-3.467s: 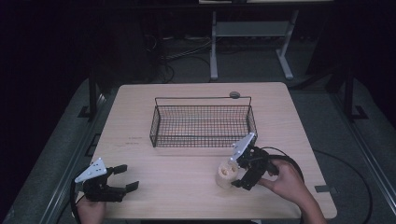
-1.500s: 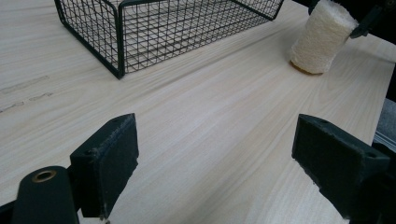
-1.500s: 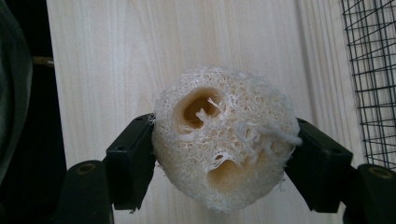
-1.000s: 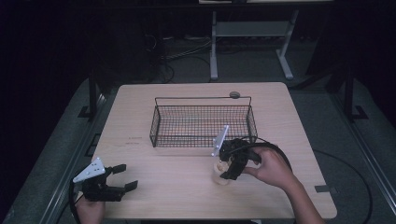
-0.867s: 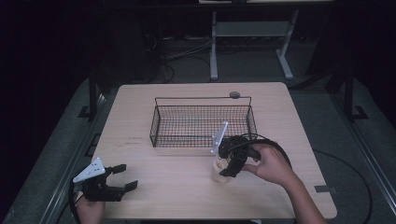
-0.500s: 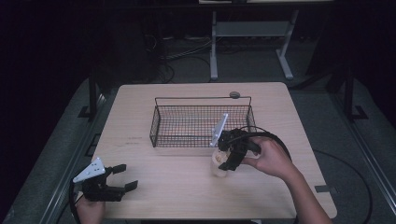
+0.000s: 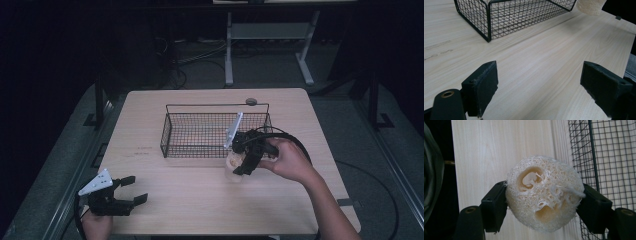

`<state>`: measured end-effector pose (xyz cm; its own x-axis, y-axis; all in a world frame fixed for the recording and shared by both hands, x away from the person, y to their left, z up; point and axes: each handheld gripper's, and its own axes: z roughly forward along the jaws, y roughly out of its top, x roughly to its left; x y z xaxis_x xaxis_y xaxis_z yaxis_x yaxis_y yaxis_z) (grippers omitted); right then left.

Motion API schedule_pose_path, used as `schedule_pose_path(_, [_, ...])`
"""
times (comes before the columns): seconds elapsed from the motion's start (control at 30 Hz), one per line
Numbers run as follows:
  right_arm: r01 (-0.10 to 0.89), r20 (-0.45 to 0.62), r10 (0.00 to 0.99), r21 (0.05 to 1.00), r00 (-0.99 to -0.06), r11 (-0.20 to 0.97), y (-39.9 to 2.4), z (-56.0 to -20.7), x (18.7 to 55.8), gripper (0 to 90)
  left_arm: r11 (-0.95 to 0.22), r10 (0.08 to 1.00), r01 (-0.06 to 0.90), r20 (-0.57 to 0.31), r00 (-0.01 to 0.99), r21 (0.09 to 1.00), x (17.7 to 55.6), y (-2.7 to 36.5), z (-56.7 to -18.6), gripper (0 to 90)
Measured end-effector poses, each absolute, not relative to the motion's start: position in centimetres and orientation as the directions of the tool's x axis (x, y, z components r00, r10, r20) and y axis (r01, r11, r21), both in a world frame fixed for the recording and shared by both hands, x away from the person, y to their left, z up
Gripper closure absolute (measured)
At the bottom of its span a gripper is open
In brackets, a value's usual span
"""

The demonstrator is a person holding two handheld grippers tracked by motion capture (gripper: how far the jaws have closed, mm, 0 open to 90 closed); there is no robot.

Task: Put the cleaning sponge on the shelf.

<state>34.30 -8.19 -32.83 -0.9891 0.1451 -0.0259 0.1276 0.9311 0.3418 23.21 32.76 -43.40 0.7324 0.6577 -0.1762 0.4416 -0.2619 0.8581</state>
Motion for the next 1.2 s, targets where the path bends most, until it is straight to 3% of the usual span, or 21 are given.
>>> schedule_pose_path(1.2, [0.18,-0.025,0.199,0.331,-0.98,0.926,-7.1,-28.9,40.3,30.1,-0.257,0.657,0.443,-0.18,0.732,0.859,23.2,32.8,-43.4,13.4])
